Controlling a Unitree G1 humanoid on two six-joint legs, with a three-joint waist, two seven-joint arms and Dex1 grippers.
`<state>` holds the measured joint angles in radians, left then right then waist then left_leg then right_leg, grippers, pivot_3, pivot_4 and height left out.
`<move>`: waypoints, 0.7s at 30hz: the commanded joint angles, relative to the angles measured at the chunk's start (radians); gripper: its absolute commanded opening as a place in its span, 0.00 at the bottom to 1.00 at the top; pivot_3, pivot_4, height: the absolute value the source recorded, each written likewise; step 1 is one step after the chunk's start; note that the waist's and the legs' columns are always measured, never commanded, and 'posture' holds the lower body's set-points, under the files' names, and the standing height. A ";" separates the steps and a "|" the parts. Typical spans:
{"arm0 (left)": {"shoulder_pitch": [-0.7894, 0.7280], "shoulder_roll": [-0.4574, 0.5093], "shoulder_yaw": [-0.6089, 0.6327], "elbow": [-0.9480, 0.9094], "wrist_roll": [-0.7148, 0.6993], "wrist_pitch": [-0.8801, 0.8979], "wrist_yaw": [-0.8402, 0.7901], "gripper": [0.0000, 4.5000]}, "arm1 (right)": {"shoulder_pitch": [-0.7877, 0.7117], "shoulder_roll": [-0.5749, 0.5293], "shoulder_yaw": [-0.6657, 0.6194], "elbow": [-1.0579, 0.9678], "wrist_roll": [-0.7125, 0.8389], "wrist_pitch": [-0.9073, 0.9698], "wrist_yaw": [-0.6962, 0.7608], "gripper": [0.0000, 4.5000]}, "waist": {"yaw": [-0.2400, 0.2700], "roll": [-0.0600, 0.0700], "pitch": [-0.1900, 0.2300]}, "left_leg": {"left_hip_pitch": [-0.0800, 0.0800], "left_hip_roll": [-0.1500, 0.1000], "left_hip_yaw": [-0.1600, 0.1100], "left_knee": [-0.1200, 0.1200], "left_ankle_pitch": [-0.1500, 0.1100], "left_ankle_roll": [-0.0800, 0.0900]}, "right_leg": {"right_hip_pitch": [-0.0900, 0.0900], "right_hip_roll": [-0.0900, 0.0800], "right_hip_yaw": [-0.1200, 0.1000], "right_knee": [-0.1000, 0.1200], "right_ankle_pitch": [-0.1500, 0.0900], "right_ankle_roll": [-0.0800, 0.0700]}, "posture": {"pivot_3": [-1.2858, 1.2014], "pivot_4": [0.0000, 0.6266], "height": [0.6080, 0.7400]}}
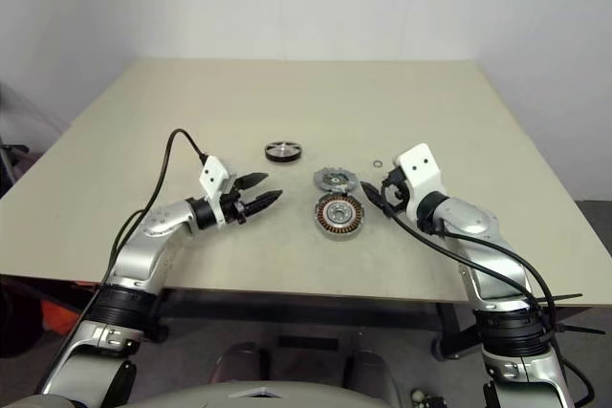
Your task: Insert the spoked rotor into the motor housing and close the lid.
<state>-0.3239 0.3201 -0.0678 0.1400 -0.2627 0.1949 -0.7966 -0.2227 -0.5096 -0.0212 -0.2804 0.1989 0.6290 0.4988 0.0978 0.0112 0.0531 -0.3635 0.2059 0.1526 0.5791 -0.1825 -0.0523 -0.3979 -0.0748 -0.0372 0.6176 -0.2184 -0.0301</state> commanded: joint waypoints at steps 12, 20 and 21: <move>-0.028 -0.003 0.000 -0.013 0.004 -0.031 0.004 0.66 | -0.014 -0.001 -0.017 0.008 -0.008 -0.018 -0.020 1.00 | 0.000 0.000 0.000 | 0.000 0.000 0.000 0.000 0.000 0.000 | 0.000 0.000 0.000 0.000 0.000 -0.001 | 0.52 0.00 1.00; -0.030 -0.013 -0.008 -0.008 0.010 -0.037 0.010 0.66 | -0.011 -0.003 -0.018 0.003 -0.003 -0.014 -0.017 1.00 | 0.000 0.000 0.000 | 0.000 0.000 0.000 0.000 0.000 0.000 | 0.000 0.000 0.000 0.000 0.000 0.000 | 0.52 0.00 1.00; -0.032 -0.012 -0.008 -0.012 0.011 -0.034 0.010 0.66 | -0.017 0.003 -0.020 0.010 -0.007 -0.009 -0.028 1.00 | 0.000 0.000 0.000 | 0.000 0.000 0.000 0.000 0.000 0.000 | 0.000 0.000 0.000 0.000 0.000 0.000 | 0.52 0.00 1.00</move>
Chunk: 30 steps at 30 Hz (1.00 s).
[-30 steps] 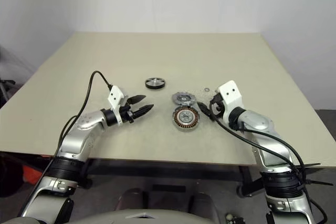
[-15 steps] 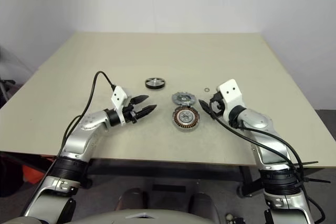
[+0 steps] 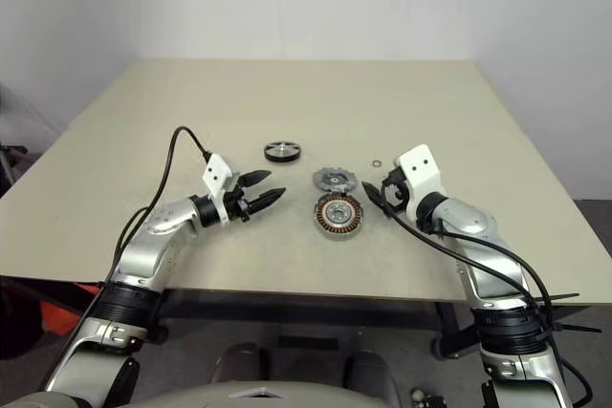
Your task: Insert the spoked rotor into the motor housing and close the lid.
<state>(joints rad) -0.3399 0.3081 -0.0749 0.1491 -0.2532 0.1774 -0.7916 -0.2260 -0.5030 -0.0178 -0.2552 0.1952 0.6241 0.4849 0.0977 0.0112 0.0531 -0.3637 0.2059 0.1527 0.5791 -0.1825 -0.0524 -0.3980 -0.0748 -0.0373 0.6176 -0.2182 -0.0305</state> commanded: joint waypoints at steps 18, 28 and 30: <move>-0.010 -0.028 0.001 -0.036 0.011 -0.041 0.041 0.66 | -0.397 0.206 0.022 0.639 -0.143 -0.154 -0.262 1.00 | -0.004 0.000 0.000 | -0.003 -0.001 0.000 0.000 0.001 -0.002 | -0.004 0.000 0.000 0.002 0.002 -0.004 | 0.52 0.00 1.00; 0.025 -0.019 0.003 -0.082 0.016 -0.035 0.052 0.66 | -0.561 0.268 -0.020 1.061 -0.157 -0.362 -0.331 1.00 | -0.006 0.001 0.000 | -0.003 0.000 0.001 0.001 0.001 -0.002 | -0.004 0.000 0.000 0.002 0.002 -0.004 | 0.52 0.00 1.00; 0.027 -0.018 0.003 -0.089 0.017 -0.032 0.055 0.66 | -0.584 0.273 -0.033 1.125 -0.152 -0.389 -0.339 1.00 | -0.005 0.001 0.000 | -0.003 0.000 0.001 0.001 0.001 -0.002 | -0.004 0.000 0.000 0.002 0.002 -0.004 | 0.52 0.00 1.00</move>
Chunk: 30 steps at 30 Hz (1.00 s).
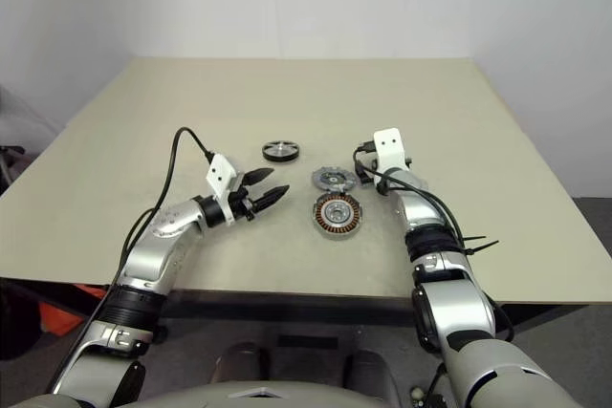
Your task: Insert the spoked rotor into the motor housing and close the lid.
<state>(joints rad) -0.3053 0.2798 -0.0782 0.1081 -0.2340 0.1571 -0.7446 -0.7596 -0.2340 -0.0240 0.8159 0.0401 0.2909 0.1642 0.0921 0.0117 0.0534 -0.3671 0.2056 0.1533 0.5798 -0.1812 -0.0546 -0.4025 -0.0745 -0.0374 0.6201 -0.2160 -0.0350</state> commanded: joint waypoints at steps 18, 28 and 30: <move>-0.007 0.022 0.009 -0.059 -0.002 0.001 0.019 0.66 | -0.048 0.003 -0.095 0.104 0.043 -0.039 -0.030 0.13 | 0.004 0.000 0.000 | 0.000 0.000 0.000 0.002 0.000 0.000 | 0.000 0.000 0.000 0.003 0.000 0.000 | 0.52 0.00 1.00; -0.009 0.019 0.005 -0.055 -0.011 0.014 0.009 0.66 | 0.235 -0.073 0.104 -0.603 0.076 0.037 0.336 0.13 | 0.005 0.000 0.000 | -0.002 0.000 0.000 0.001 -0.001 0.002 | -0.001 0.000 0.000 0.001 0.000 0.000 | 0.52 0.00 1.00; -0.007 0.022 0.004 -0.046 -0.008 0.013 0.005 0.66 | 0.301 -0.119 0.165 -0.731 0.061 0.056 0.406 0.13 | 0.003 0.000 0.000 | -0.001 0.000 0.000 0.001 -0.001 0.003 | 0.000 0.000 0.000 -0.001 0.000 0.000 | 0.52 0.00 1.00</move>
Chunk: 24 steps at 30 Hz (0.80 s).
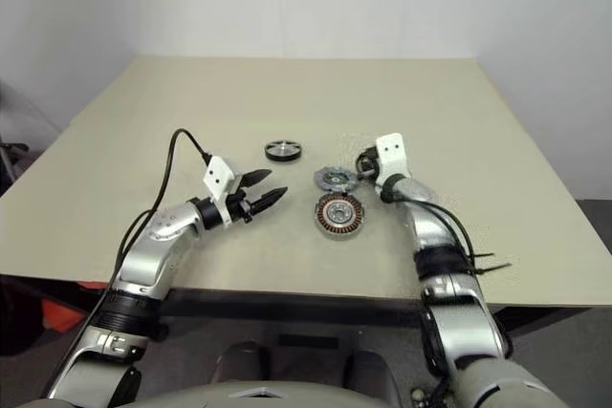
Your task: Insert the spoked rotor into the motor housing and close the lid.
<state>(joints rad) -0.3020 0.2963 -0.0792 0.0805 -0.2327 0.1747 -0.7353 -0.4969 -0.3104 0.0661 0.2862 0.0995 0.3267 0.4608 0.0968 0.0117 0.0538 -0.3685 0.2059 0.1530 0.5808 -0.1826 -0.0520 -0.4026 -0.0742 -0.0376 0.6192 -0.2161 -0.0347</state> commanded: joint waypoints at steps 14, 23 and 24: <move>-0.012 0.007 0.001 -0.006 -0.005 -0.010 -0.007 0.66 | 0.180 -0.123 0.156 -0.456 0.030 0.185 0.236 0.13 | -0.001 0.000 0.000 | 0.002 0.000 0.000 0.000 0.000 0.000 | 0.001 0.000 0.000 0.000 0.000 0.001 | 0.52 0.00 1.00; -0.003 0.009 -0.002 -0.004 0.002 -0.018 -0.002 0.66 | 0.230 -0.148 0.131 -0.496 0.037 0.209 0.235 0.13 | 0.000 -0.001 0.000 | 0.002 0.000 0.000 0.000 0.000 0.000 | 0.002 0.000 0.000 -0.001 0.000 0.001 | 0.52 0.00 1.00; -0.004 0.009 -0.002 -0.002 0.003 -0.019 -0.002 0.66 | 0.233 -0.151 0.127 -0.494 0.040 0.205 0.237 0.13 | 0.000 0.000 0.000 | 0.002 0.000 0.000 0.000 0.000 0.000 | 0.002 0.000 0.000 -0.001 -0.001 0.001 | 0.52 0.00 1.00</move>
<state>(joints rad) -0.2991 0.3015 -0.0850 0.0998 -0.2268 0.1727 -0.7369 -0.2582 -0.4521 0.2206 -0.1594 0.1214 0.5368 0.6955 0.0963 0.0112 0.0538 -0.3665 0.2062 0.1529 0.5804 -0.1829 -0.0514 -0.4011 -0.0745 -0.0372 0.6184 -0.2166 -0.0337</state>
